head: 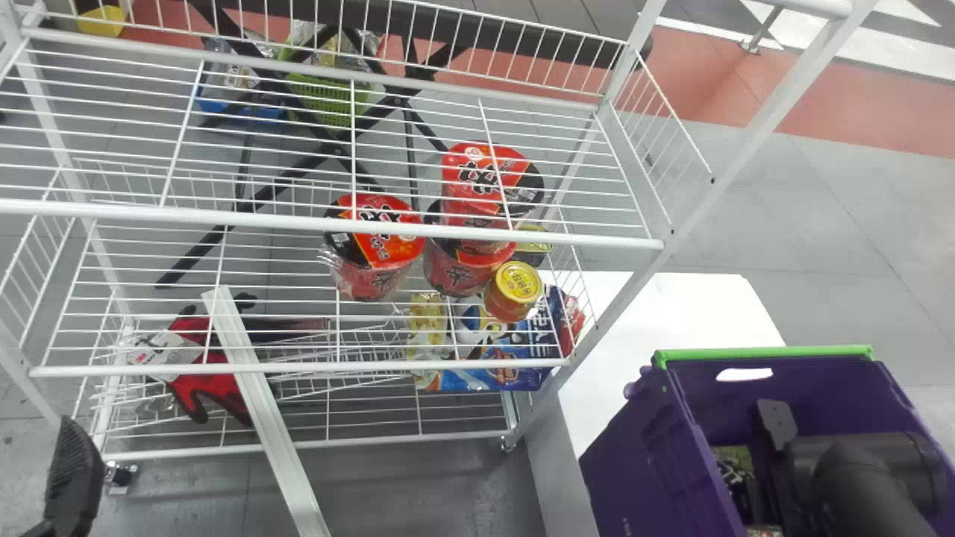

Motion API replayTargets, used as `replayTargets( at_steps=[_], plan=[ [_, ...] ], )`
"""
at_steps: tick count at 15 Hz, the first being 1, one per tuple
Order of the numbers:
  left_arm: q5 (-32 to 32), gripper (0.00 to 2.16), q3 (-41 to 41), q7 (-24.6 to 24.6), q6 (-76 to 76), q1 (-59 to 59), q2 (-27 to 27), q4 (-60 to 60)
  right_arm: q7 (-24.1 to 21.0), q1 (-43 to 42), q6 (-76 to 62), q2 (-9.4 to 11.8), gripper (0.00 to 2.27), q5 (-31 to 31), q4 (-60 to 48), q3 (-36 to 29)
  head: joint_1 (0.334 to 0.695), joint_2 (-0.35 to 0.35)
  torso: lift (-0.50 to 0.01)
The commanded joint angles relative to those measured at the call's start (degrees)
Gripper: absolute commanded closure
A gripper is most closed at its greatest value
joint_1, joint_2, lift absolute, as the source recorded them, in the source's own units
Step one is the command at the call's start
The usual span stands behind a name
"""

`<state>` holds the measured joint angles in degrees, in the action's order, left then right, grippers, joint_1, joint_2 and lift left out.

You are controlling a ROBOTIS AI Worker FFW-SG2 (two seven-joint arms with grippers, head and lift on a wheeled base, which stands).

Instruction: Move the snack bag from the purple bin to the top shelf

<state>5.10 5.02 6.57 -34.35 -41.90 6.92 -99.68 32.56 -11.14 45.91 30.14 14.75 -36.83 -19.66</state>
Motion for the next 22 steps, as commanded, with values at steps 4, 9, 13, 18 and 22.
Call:
replayTargets(
  at_steps=[4,9,13,18,22],
  plan=[
    [0.9,0.08,-0.5,-0.8,-0.3,0.8,0.2,1.2,-1.4,-0.1,0.1,1.0,0.05,2.1,1.1,0.0,0.695,-0.35,-0.452],
    [1.2,0.08,-0.9,-1.1,-0.7,1.2,0.5,2.0,-4.2,2.2,-2.7,-0.5,0.1,2.1,1.6,0.0,0.695,-0.35,-0.452],
    [1.8,0.08,-1.2,-1.6,-0.7,1.8,0.5,2.7,-7.9,3.3,-7.3,-1.2,0.13,1.9,2.6,-0.1,0.695,-0.35,-0.452],
    [2.7,0.08,-1.2,-2.3,-0.7,2.6,1.1,3.7,-9.5,4.3,-11.5,-2.3,0.13,1.9,3.6,-0.1,0.695,-0.35,-0.452],
    [3.1,0.08,-1.2,-2.4,-0.7,3.1,1.3,4.3,-10.1,4.9,-12.2,-2.5,0.14,1.5,3.7,-0.2,0.695,-0.35,-0.452]
  ],
)
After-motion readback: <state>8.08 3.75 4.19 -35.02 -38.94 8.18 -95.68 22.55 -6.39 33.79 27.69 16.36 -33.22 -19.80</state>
